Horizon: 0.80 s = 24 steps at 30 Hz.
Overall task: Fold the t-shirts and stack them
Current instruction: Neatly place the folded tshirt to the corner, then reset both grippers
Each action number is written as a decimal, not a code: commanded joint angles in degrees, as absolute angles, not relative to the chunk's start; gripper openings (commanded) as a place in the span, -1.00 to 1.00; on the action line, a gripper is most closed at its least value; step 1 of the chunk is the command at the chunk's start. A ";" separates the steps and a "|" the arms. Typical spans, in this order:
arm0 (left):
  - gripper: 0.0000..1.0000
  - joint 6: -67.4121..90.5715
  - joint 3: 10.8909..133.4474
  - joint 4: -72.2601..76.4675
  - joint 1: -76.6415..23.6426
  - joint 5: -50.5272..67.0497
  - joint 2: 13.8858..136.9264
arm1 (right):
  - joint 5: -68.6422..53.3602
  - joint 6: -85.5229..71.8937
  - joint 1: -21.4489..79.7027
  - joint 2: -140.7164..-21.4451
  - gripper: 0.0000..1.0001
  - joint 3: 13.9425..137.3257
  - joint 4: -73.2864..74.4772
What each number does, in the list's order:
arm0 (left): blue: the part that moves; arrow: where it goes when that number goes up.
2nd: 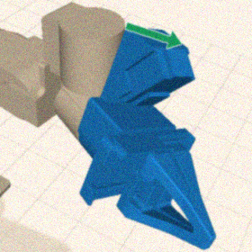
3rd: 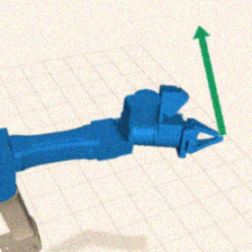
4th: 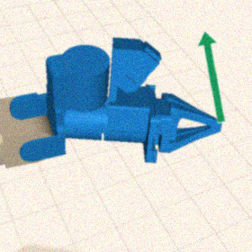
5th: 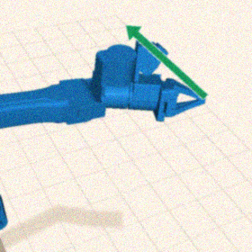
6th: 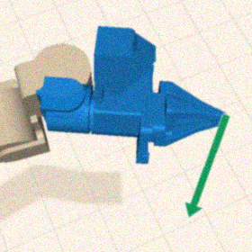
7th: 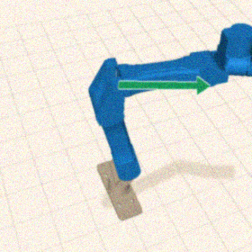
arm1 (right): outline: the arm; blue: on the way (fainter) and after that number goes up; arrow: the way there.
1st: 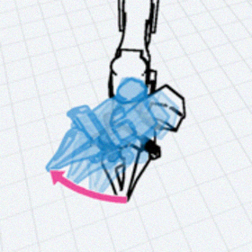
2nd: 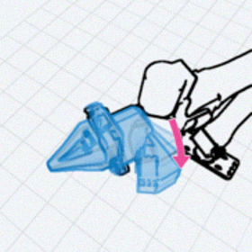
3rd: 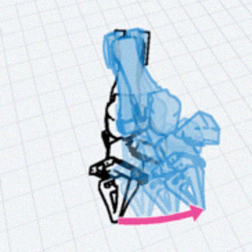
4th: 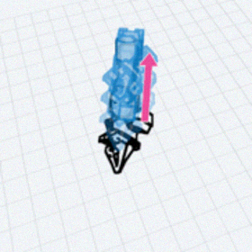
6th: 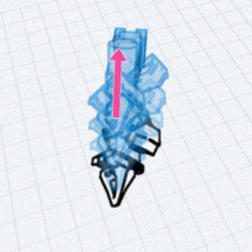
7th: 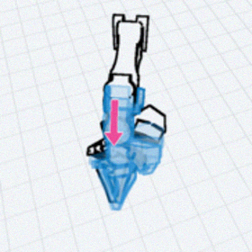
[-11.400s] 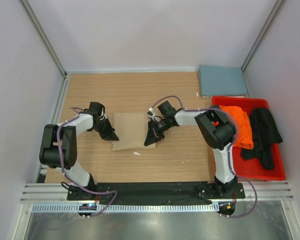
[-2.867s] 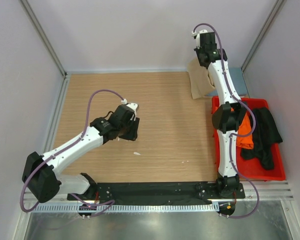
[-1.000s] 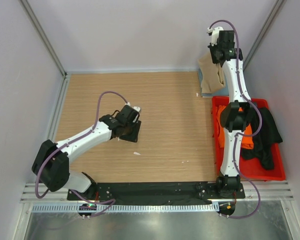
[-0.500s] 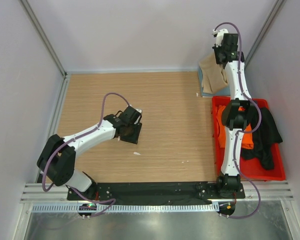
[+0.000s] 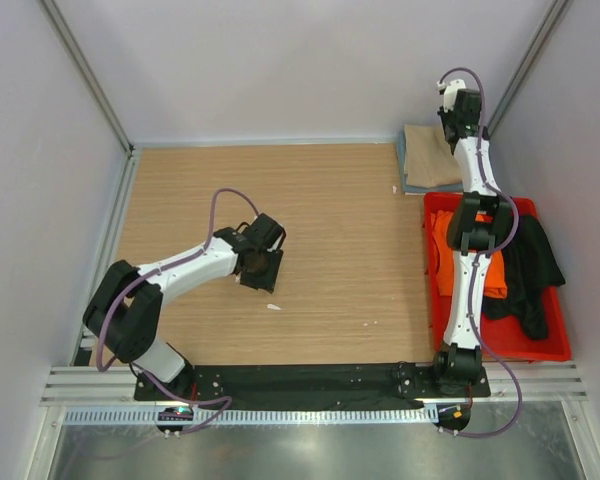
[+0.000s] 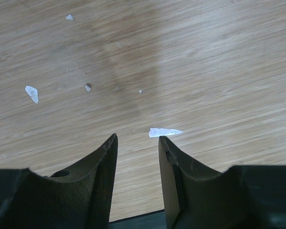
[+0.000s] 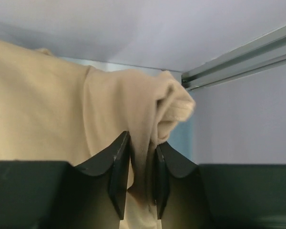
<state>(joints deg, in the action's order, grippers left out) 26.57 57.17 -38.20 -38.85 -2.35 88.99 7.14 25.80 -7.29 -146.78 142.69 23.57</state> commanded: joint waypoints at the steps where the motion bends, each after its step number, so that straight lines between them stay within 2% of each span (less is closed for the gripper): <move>1: -0.18 28.12 59.85 -41.21 -38.50 -2.29 89.56 | 12.12 30.50 -8.52 -149.58 -0.37 146.66 14.33; 2: -0.19 28.30 59.85 -41.92 -38.50 -2.81 89.30 | 12.74 29.71 -9.13 -150.02 -0.21 147.39 13.54; 3: -0.19 28.47 59.94 -43.05 -38.50 -3.25 88.43 | 12.22 28.49 -10.01 -149.77 0.35 147.48 10.84; 4: -0.18 28.74 59.51 -43.50 -38.50 -3.60 87.72 | 11.96 26.30 -10.11 -149.07 0.55 146.44 9.24; 7: -0.18 30.14 59.33 -44.65 -38.50 -4.04 85.44 | 7.91 23.30 -9.32 -146.17 0.66 146.86 9.31; 12: -0.18 31.29 60.91 -44.65 -38.41 -4.65 83.32 | 16.84 21.62 -5.63 -138.00 0.99 144.59 11.60; 16: -0.18 31.46 60.74 -43.60 -38.50 -5.45 79.99 | 23.12 17.25 -3.17 -128.52 0.99 138.79 15.01; 20: -0.16 31.29 58.63 -42.54 -38.41 -6.06 73.76 | 14.61 2.05 -0.27 -118.67 0.99 132.46 23.34; 24: -0.11 30.67 57.13 -41.67 -37.97 -4.05 68.21 | 9.07 -7.63 9.54 -115.15 0.99 128.43 30.93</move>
<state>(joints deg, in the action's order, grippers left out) 30.87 58.22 -43.31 -38.79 -4.75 72.36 14.22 3.77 4.21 -118.08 132.16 23.18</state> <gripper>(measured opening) 0.439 0.996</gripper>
